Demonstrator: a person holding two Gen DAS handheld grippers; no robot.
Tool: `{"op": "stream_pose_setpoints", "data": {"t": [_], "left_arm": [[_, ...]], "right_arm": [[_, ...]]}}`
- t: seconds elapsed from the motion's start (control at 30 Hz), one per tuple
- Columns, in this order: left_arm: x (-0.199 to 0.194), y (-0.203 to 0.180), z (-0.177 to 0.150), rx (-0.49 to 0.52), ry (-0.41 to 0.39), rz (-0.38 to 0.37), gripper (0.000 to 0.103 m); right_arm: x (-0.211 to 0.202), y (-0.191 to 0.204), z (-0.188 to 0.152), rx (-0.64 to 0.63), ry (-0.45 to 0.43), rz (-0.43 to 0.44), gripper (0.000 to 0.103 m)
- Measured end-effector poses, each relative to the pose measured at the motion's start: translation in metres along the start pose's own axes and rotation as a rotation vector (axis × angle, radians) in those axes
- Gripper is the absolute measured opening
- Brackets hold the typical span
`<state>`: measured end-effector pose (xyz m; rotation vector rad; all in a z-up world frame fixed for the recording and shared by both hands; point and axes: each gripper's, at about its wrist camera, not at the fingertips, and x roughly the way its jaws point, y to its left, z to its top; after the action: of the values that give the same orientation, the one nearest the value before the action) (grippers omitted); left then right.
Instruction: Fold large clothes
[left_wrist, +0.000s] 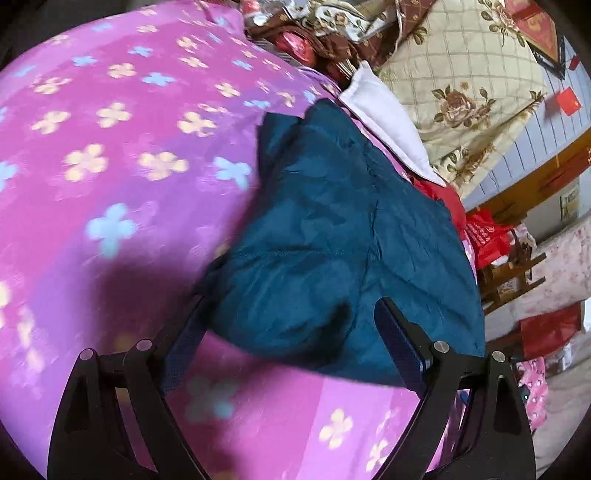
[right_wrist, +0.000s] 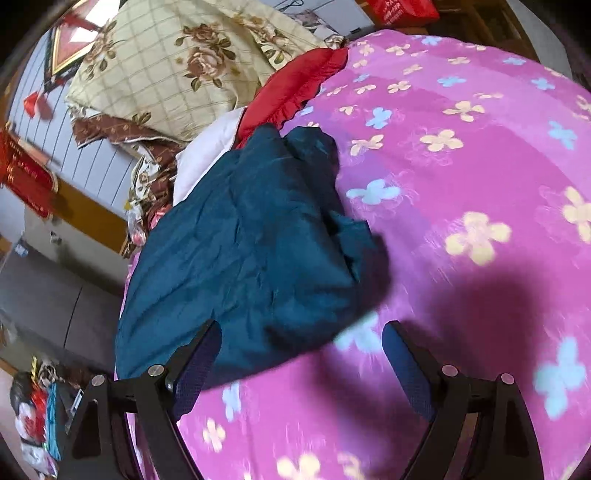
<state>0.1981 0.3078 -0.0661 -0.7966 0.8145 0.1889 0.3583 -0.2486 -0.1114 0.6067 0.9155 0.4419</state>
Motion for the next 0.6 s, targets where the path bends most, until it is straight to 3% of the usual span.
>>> {"op": "stream_pose_setpoints", "data": {"t": [0.07, 0.13, 0.23, 0.47, 0.6], "left_arm": [[0.015, -0.004, 0.006, 0.019, 0.010, 0.022, 0.091], [0.027, -0.005, 0.011, 0.033, 0.022, 0.041, 0.093], [0.041, -0.010, 0.020, 0.059, 0.023, 0.060, 0.093], [0.071, -0.030, 0.050, 0.078, 0.011, 0.119, 0.088], [0.073, -0.037, 0.048, 0.105, 0.004, 0.169, 0.082]], "right_arm": [[0.008, 0.002, 0.007, -0.016, 0.007, -0.005, 0.086], [0.024, 0.004, 0.015, -0.024, 0.047, -0.028, 0.056], [0.041, 0.001, 0.028, 0.016, 0.062, 0.017, 0.042], [0.079, 0.020, 0.069, 0.012, 0.045, -0.045, 0.040], [0.080, 0.026, 0.071, -0.025, 0.048, -0.073, 0.036]]}}
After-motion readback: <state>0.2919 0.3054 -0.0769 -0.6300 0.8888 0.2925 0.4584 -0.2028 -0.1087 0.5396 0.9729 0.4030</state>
